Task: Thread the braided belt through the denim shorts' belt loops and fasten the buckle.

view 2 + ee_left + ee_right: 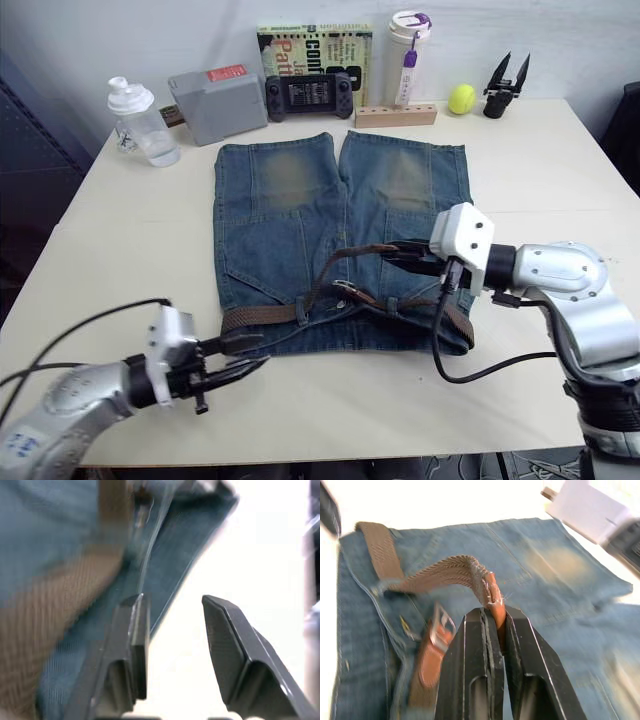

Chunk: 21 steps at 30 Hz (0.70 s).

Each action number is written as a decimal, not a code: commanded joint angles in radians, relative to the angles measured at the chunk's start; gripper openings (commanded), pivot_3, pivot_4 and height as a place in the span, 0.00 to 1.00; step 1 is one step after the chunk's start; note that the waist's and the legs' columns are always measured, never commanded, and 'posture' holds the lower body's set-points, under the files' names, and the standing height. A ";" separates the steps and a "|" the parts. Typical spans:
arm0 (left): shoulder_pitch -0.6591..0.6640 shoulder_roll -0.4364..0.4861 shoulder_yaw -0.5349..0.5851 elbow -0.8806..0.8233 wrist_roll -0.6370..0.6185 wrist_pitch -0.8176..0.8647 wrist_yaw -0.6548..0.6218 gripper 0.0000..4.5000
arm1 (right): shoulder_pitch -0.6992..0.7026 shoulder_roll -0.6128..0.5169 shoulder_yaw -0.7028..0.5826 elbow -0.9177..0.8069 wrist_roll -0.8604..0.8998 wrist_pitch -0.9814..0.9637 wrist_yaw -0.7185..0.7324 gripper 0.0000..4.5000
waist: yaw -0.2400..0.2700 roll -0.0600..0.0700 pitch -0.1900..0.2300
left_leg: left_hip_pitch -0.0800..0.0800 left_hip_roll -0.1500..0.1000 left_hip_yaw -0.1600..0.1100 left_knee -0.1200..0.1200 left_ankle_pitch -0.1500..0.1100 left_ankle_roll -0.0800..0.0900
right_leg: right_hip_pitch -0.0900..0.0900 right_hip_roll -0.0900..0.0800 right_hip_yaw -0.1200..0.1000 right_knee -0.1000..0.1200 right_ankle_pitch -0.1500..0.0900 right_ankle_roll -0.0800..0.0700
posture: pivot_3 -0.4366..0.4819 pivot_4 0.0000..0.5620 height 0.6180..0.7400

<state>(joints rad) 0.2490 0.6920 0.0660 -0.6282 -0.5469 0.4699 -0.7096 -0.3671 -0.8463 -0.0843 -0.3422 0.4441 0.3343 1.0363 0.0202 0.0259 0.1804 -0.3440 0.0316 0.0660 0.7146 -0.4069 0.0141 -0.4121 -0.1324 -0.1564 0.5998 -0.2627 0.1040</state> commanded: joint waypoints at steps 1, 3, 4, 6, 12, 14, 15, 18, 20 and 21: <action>-0.044 0.073 0.251 -0.055 -0.451 0.142 -0.070 0.39 | -0.078 0.044 0.097 -0.033 -0.050 -0.031 -0.004 0.00 | 0.003 0.000 0.000 | 0.000 0.000 0.000 0.000 0.000 0.000 | 0.000 0.000 0.000 0.000 0.000 0.000 | 0.48 0.27 0.88; -0.105 0.064 0.237 -0.025 -0.396 0.141 -0.031 0.39 | -0.097 0.055 0.138 -0.022 -0.086 -0.056 -0.002 0.00 | 0.004 0.000 0.000 | 0.000 0.000 -0.002 0.001 0.000 0.000 | 0.001 -0.001 0.000 0.000 0.000 0.000 | 0.48 0.27 0.88; -0.154 0.050 0.185 -0.011 -0.310 0.124 0.002 0.39 | -0.109 0.068 0.159 -0.016 -0.105 -0.067 -0.007 0.00 | 0.004 0.000 0.000 | 0.000 -0.001 -0.002 0.001 0.000 0.000 | 0.001 -0.001 0.000 0.000 0.000 0.000 | 0.48 0.27 0.88; -0.223 0.023 0.104 0.009 -0.182 0.089 0.067 0.39 | -0.126 0.084 0.185 -0.008 -0.131 -0.084 -0.012 0.00 | 0.005 0.000 0.000 | -0.001 -0.002 -0.002 0.002 0.000 0.000 | 0.001 -0.001 0.000 0.000 0.000 0.000 | 0.48 0.27 0.88; -0.336 -0.067 -0.001 0.028 -0.057 0.056 0.195 0.39 | -0.144 0.106 0.235 -0.019 -0.173 -0.109 -0.011 0.00 | 0.002 0.000 0.000 | -0.001 -0.006 0.000 0.001 0.000 0.000 | 0.001 0.002 0.000 -0.001 0.000 0.001 | 0.48 0.27 0.88; -0.349 -0.082 -0.017 0.026 -0.025 0.043 0.206 0.39 | -0.145 0.112 0.245 -0.023 -0.180 -0.112 -0.012 0.00 | 0.002 -0.001 0.000 | -0.001 -0.006 0.001 0.000 0.000 0.000 | 0.001 0.003 -0.001 -0.002 0.000 0.001 | 0.48 0.27 0.88; -0.354 -0.089 -0.023 0.026 -0.018 0.039 0.210 0.39 | -0.147 0.115 0.247 -0.023 -0.183 -0.112 -0.013 0.00 | 0.002 -0.001 0.001 | -0.002 -0.006 0.002 0.000 0.000 0.000 | 0.001 0.003 -0.001 -0.002 0.000 0.001 | 0.48 0.27 0.88; -0.371 -0.111 -0.022 0.036 -0.022 0.039 0.225 0.39 | -0.152 0.124 0.263 -0.018 -0.203 -0.123 -0.016 0.00 | 0.003 -0.001 0.001 | -0.002 -0.005 0.002 0.001 0.000 -0.001 | 0.001 0.003 -0.001 -0.003 0.000 0.001 | 0.48 0.27 0.88; -0.371 -0.117 -0.017 0.038 -0.014 0.036 0.220 0.51 | -0.155 0.129 0.270 -0.011 -0.215 -0.131 -0.016 0.00 | 0.003 -0.002 0.001 | -0.003 -0.005 0.002 0.001 0.000 -0.001 | 0.001 0.003 -0.002 -0.003 0.000 0.001 | 0.48 0.27 0.88; -0.370 -0.111 -0.021 0.038 -0.001 0.034 0.212 0.54 | -0.156 0.132 0.272 -0.008 -0.218 -0.133 -0.015 0.00 | 0.003 -0.002 0.001 | -0.003 -0.005 0.002 0.001 0.000 -0.001 | 0.001 0.003 -0.002 -0.003 0.000 0.001 | 0.48 0.27 0.88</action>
<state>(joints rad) -0.1157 0.5715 0.0360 -0.5745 -0.5656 0.5241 -0.4898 -0.5027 -0.7172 0.1922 -0.3308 0.2285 0.2225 1.0207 0.0228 0.0244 0.1813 -0.3468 0.0268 0.0679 0.7156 -0.4067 0.0134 -0.4114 -0.1294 -0.1582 0.5972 -0.2622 0.1048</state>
